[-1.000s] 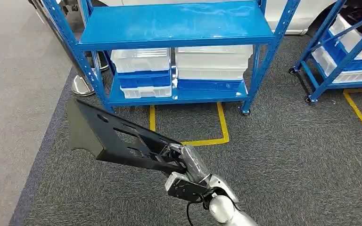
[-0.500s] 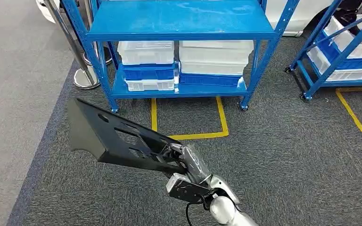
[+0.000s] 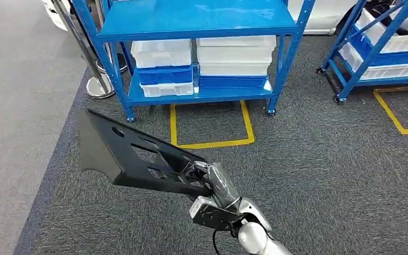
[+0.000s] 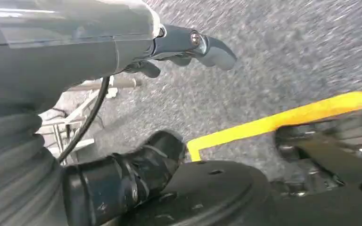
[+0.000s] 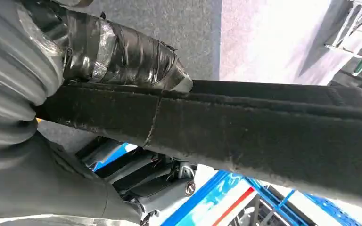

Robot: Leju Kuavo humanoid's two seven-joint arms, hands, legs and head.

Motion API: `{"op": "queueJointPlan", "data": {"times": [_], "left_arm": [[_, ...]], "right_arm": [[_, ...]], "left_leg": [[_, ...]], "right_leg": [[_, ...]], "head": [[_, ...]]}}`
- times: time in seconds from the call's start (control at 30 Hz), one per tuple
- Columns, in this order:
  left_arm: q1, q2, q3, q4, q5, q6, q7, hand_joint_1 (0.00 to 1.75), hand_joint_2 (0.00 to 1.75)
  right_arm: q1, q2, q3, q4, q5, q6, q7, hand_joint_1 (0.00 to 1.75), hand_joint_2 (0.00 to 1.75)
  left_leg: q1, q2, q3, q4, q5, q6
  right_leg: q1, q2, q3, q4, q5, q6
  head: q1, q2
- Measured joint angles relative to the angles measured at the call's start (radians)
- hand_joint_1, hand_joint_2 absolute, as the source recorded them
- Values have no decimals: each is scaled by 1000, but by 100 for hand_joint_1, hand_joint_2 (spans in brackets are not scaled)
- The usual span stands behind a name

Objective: Take the parts from the cabinet and place them on the table.

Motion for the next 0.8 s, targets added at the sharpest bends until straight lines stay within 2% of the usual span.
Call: {"op": "queueJointPlan", "data": {"times": [0.03,0.07,0.1,0.13,0.17,0.2,0.23,0.3,0.33,0.37,0.4,0.43,0.47,0.5,0.53,0.57,0.6,0.63,0.67,0.7,0.8], "left_arm": [[0,0,0,0,-1,0,0,0,175],[0,0,0,0,-2,0,0,0,175],[0,0,0,0,-3,1,0,0,175],[0,0,0,0,-3,2,0,0,175],[0,1,1,0,-3,2,0,0,175],[-1,1,1,0,-3,2,0,0,175],[-2,1,1,0,-5,2,0,0,175],[-5,0,1,0,-6,2,0,0,175],[-4,0,1,0,-6,2,0,0,175],[-4,-2,1,0,-6,2,0,0,175],[-4,-2,1,0,-6,2,0,0,175],[-4,-2,1,0,-6,2,0,0,175],[-3,-2,1,0,-6,2,0,0,175],[-3,-2,1,0,-6,2,0,0,175],[-3,-2,1,0,-6,2,0,0,175],[-3,-2,1,0,-7,2,1,0,175],[-2,-2,1,0,-9,2,1,0,175],[-3,-2,1,0,-9,2,1,0,175],[-2,-2,1,0,-10,2,1,0,175],[-1,-2,2,0,-11,2,1,0,175],[1,-2,4,0,-15,2,2,0,175]], "right_arm": [[2,0,0,0,-2,0,0,159,175],[4,0,0,0,-5,-1,0,159,175],[5,0,0,0,-7,-2,0,159,175],[7,0,0,0,-9,-2,0,159,175],[7,0,0,0,-11,-2,0,159,175],[7,0,0,-3,-13,-2,0,159,175],[8,-1,0,-6,-14,-3,0,159,175],[7,-1,0,-8,-16,-6,0,159,175],[8,-1,0,-8,-16,-6,0,159,175],[10,-3,0,-8,-16,-6,0,159,175],[10,-5,0,-8,-16,-7,0,159,175],[10,-6,0,-8,-16,-7,0,159,175],[11,-7,0,-8,-16,-7,0,159,175],[13,-8,0,-8,-16,-7,0,159,175],[15,-9,0,-8,-17,-7,0,159,175],[17,-10,0,-8,-17,-7,0,159,175],[18,-12,0,-8,-17,-7,0,159,175],[17,-13,0,-8,-19,-7,0,159,175],[16,-13,0,-10,-23,-7,0,159,175],[15,-13,0,-10,-26,-6,0,159,175],[14,-14,0,-15,-36,-6,-2,159,175]], "left_leg": [[0,0,-1,56,40,-2],[0,0,7,77,102,-1],[1,0,34,60,157,0],[1,0,83,0,178,1],[1,0,153,-91,150,3],[-4,-2,243,-208,88,5],[-4,-2,288,-297,40,11],[-6,-3,277,-297,40,23],[0,-3,275,-303,48,34],[2,3,272,-303,58,42],[1,4,266,-303,64,49],[-1,7,256,-300,72,54],[-3,7,245,-296,78,56],[-4,8,232,-290,82,56],[-5,7,221,-283,85,56],[-5,7,212,-277,87,55],[-5,7,206,-271,87,55],[-5,12,202,-265,86,54],[-6,13,201,-260,85,52],[-12,16,198,-258,84,49],[-12,36,193,-258,89,35]], "right_leg": [[0,-1,-20,1,14,2],[1,-2,-38,4,26,4],[0,-4,-57,8,38,7],[-1,-4,-74,14,47,11],[-1,-3,-83,21,54,16],[3,0,-90,30,57,20],[5,-1,-91,36,61,25],[4,-3,-97,33,79,35],[8,-3,-98,34,84,42],[1,4,-107,51,62,46],[1,4,-124,91,21,50],[-1,4,-152,170,-35,54],[-2,4,-181,250,-76,57],[-3,4,-204,321,-105,59],[-3,4,-207,348,-108,59],[-3,4,-188,331,-95,58],[-3,4,-143,270,-64,54],[-2,-1,-84,178,-28,49],[1,-27,-26,83,-5,41],[11,-54,-15,57,-24,35],[17,-32,-25,49,-14,26]], "head": [[0,0],[0,0],[0,0],[0,0],[0,0],[0,0],[1,0],[1,0],[2,0],[1,0],[3,0],[2,0],[2,0],[2,0],[2,0],[3,0],[2,0],[3,0],[3,0],[2,0],[2,0]]}}
